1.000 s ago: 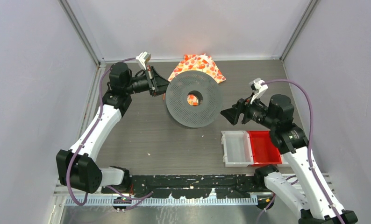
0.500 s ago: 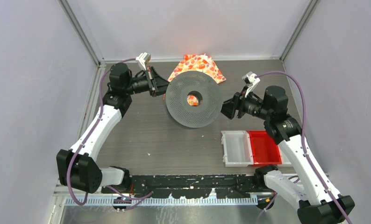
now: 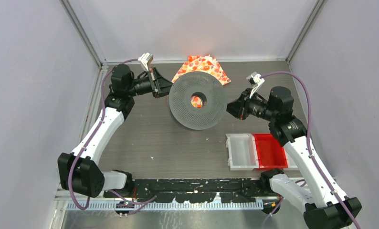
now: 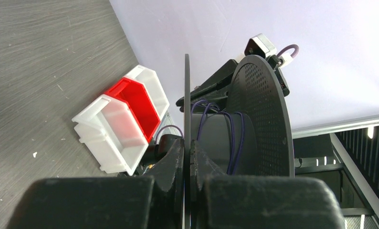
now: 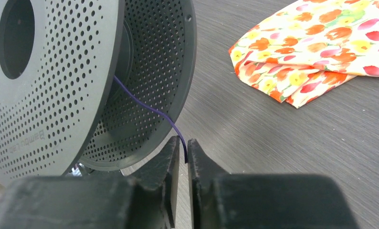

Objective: Wrap the cables

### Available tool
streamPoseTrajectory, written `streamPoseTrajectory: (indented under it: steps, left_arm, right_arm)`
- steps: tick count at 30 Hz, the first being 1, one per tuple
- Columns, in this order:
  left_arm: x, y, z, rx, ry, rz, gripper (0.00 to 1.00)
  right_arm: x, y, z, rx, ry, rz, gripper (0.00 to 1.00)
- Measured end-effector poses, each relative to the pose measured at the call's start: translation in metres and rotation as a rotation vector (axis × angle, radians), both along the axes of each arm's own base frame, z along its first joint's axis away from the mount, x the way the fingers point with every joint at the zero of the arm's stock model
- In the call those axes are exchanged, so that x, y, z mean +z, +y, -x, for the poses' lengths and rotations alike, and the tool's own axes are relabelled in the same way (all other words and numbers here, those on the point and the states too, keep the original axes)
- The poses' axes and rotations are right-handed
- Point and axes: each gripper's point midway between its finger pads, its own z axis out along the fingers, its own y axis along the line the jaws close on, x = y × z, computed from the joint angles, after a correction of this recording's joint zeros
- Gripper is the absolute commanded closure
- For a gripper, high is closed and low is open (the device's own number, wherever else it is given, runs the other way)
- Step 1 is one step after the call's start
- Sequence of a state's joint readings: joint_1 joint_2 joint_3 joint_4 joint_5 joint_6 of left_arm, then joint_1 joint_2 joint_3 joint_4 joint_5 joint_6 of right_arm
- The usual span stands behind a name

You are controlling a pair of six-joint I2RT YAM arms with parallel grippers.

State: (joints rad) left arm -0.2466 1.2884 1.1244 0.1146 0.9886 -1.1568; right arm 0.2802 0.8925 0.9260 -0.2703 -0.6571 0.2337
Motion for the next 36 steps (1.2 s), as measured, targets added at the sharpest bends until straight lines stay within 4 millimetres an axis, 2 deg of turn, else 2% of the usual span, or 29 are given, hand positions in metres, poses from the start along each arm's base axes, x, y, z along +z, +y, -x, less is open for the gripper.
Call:
streamPoseTrajectory:
  steps: [2, 3, 8, 13, 20, 22, 29, 33, 36]
  left_arm:
    - [0.000, 0.000, 0.000, 0.001, 0.004, 0.002, 1.00]
    - [0.000, 0.000, 0.000, 0.001, 0.008, 0.004, 1.00]
    - [-0.002, 0.000, -0.002, 0.009, 0.020, 0.007, 1.00]
    - [-0.012, 0.003, -0.013, 0.072, 0.062, 0.006, 1.00]
    - [-0.036, 0.013, -0.026, 0.232, 0.120, 0.006, 1.00]
    - [-0.040, 0.017, -0.026, 0.266, 0.127, 0.018, 1.00]
    - [-0.057, 0.023, -0.029, 0.372, 0.149, 0.064, 1.00]
    - [-0.066, 0.024, -0.031, 0.415, 0.164, 0.075, 1.00]
    - [-0.062, 0.025, -0.032, 0.441, 0.155, 0.100, 1.00]
  right_arm:
    - [0.000, 0.000, 0.000, 0.000, 0.001, 0.001, 0.98]
    - [-0.001, 0.000, 0.000, 0.002, 0.001, 0.002, 0.99]
    - [-0.001, 0.001, 0.002, 0.007, 0.015, -0.005, 0.99]
    - [0.003, 0.002, 0.008, -0.002, 0.046, -0.046, 0.99]
    - [0.025, 0.001, 0.018, -0.043, 0.066, -0.166, 0.99]
    - [0.023, 0.001, 0.015, -0.066, 0.094, -0.208, 0.99]
    - [-0.010, 0.011, 0.000, -0.127, 0.245, -0.322, 0.99]
    - [-0.015, 0.024, -0.002, -0.121, 0.277, -0.362, 0.99]
    - [-0.015, 0.039, 0.000, -0.103, 0.279, -0.375, 0.99]
